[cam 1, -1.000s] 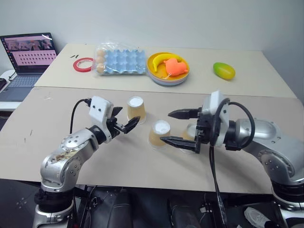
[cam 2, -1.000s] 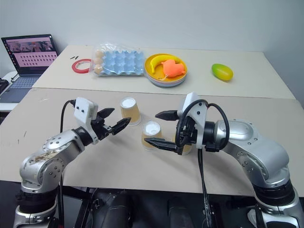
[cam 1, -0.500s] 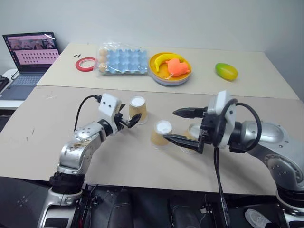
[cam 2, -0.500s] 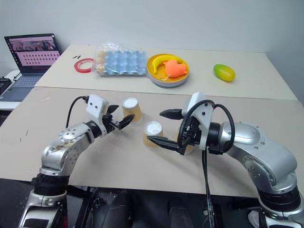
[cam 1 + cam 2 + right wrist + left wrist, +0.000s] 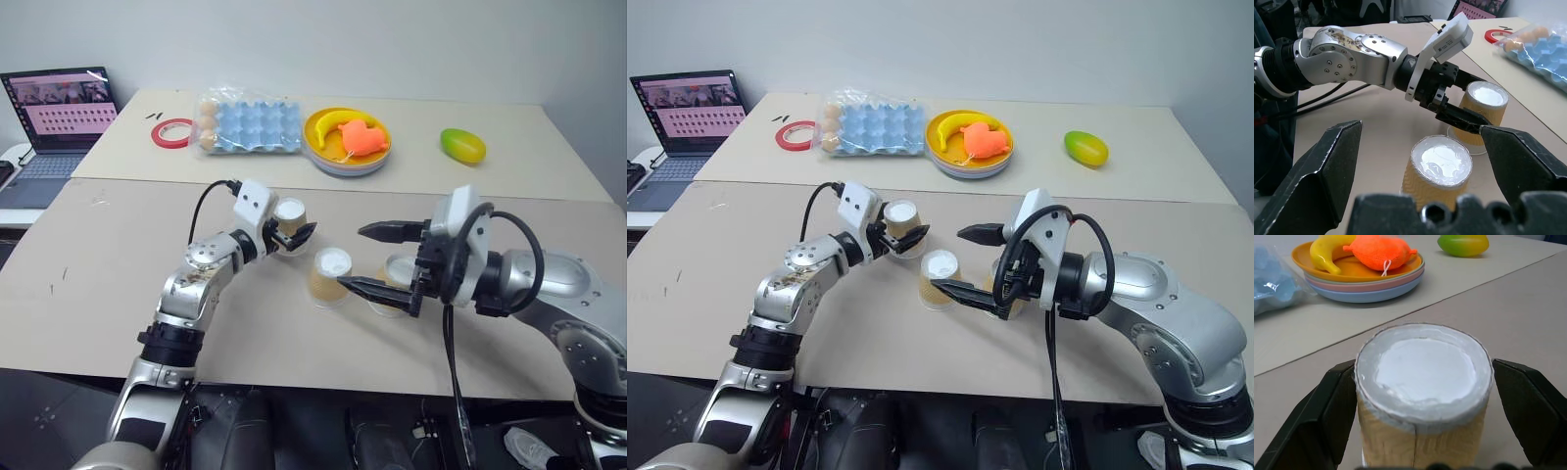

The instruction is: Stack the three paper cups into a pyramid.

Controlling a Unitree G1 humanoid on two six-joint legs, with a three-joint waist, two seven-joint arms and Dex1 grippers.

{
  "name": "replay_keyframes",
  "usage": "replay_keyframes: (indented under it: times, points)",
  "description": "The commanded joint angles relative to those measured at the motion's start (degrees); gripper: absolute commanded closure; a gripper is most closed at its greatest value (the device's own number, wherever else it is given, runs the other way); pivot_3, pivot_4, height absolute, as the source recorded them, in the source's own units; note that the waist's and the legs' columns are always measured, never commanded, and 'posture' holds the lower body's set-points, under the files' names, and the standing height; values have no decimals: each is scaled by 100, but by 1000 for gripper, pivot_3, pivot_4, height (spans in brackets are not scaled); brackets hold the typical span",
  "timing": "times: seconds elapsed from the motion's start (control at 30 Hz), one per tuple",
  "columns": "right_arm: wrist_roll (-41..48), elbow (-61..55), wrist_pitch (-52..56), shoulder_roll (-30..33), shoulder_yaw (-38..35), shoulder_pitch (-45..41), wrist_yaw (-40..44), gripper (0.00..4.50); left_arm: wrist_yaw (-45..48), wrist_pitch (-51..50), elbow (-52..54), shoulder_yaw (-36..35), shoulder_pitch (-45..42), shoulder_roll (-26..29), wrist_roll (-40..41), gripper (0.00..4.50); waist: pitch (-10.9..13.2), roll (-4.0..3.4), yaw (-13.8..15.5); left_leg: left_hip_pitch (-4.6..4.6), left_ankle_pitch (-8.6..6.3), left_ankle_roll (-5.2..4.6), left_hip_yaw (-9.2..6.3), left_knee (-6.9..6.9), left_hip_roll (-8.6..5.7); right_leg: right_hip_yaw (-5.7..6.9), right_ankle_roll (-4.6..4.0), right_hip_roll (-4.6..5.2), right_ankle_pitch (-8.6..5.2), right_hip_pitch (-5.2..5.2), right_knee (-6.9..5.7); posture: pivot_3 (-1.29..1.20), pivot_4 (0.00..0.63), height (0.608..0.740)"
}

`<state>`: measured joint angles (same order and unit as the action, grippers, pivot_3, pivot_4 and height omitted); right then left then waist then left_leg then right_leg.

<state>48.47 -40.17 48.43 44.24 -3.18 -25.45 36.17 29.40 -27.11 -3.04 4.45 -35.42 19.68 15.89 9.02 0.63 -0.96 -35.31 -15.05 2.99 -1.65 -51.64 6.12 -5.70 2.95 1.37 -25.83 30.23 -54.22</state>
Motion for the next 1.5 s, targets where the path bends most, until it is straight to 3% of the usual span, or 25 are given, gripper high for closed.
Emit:
replay_keyframes:
  times: [0.03, 0.13, 0.17, 0.47, 0.63, 0.83, 1.47, 1.5]
  points:
    - [30, -176, -29, 68, -145, 26, -42, 0, 35, 203, 115, -135, -109, -44, -10, 767, 0, 0, 3, 0, 0, 0, 0, 0, 0, 0, 0, 0, 0, 0, 0, 0, 150, 645]
    - [25, -180, -33, 67, -130, 29, -52, 0, 61, 162, 111, -114, -75, -32, -31, 1875, 0, 0, 4, 0, 0, 0, 0, 0, 0, 0, 0, 0, 0, -1, 0, 0, 150, 645]
    - [29, -180, -33, 68, -137, 28, -55, 0, 67, 145, 120, -118, -67, -30, -25, 1995, 0, 0, 4, 0, 0, 0, 0, -1, 0, 0, 0, 0, 0, -1, 0, 0, 150, 645]
    - [38, -164, -27, 68, -143, 25, -59, 0, 187, -42, 716, -482, 107, 173, 276, 1995, 0, 0, -6, 0, 0, 0, 0, 0, 0, 0, 0, 0, 0, -1, 0, 0, 150, 645]
    - [35, -144, -16, 97, -158, 32, -54, 0, 787, -556, 1576, -874, 619, 856, 856, 1995, 1, 0, -50, 5, 1, 0, -1, 14, 1, 0, -1, -1, 0, 1, 0, 0, 150, 645]
    - [39, -89, -44, 115, -137, 20, 0, 0, 1503, -935, 2062, -851, 1070, 1539, 1295, 1995, 2, -3, -15, 8, 1, 1, 0, 16, 1, 2, -2, 0, -1, 1, 1, 0, 150, 645]
    - [172, -237, 70, 258, -353, 113, -158, 0, 2378, -948, 2039, -106, 1030, 1586, 1461, 1995, 3, -3, -7, 4, 1, 1, 1, 15, 3, 2, -4, 0, -2, 4, 5, 0, 150, 645]
    - [178, -244, 78, 256, -366, 119, -181, 0, 2389, -941, 2027, -103, 1025, 1586, 1455, 1506, 3, -3, -6, 4, 1, 1, 1, 15, 3, 2, -4, 0, -2, 4, 5, 0, 150, 645]
